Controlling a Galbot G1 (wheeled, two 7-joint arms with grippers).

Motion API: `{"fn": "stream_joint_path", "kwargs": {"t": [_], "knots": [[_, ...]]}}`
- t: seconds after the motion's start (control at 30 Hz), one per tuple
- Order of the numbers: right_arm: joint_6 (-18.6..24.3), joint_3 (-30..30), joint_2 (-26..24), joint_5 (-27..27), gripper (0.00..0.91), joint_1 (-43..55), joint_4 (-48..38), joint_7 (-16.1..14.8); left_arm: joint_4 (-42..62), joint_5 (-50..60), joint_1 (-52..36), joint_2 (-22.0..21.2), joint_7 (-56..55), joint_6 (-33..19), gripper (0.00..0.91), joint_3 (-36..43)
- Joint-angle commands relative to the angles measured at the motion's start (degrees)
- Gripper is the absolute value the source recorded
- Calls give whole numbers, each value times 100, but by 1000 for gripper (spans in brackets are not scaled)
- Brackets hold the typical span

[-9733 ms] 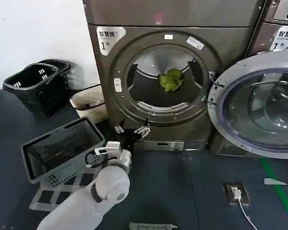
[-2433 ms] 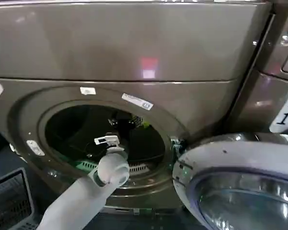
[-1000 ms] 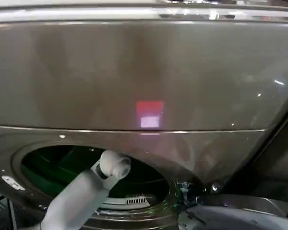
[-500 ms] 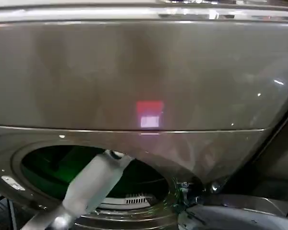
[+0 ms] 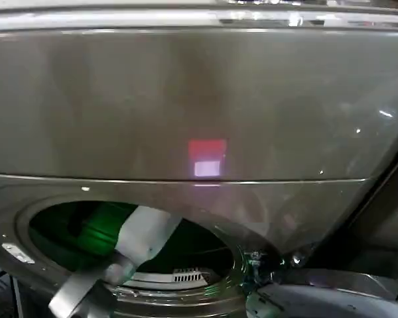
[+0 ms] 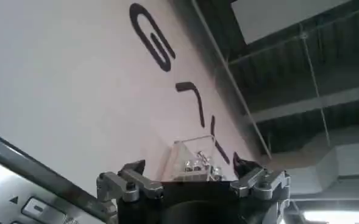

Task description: Grasp the clothes from the dryer.

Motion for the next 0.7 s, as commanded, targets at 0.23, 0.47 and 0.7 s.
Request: {"fn": "stream_joint_path", "kwargs": {"t": [0.23, 0.47, 0.7], "knots": [[7, 17, -1, 4, 907, -17, 0, -18, 2081, 1998, -1106, -185, 3652, -805, 907, 308], [2, 18, -63, 10, 907, -23, 10, -16, 2502, 2490, -1390, -225, 4291, -989, 907, 595], [1, 40, -53, 15, 907, -43, 14, -35, 2839, 3344, -1643, -267, 4963, -1206, 907, 1128]]}}
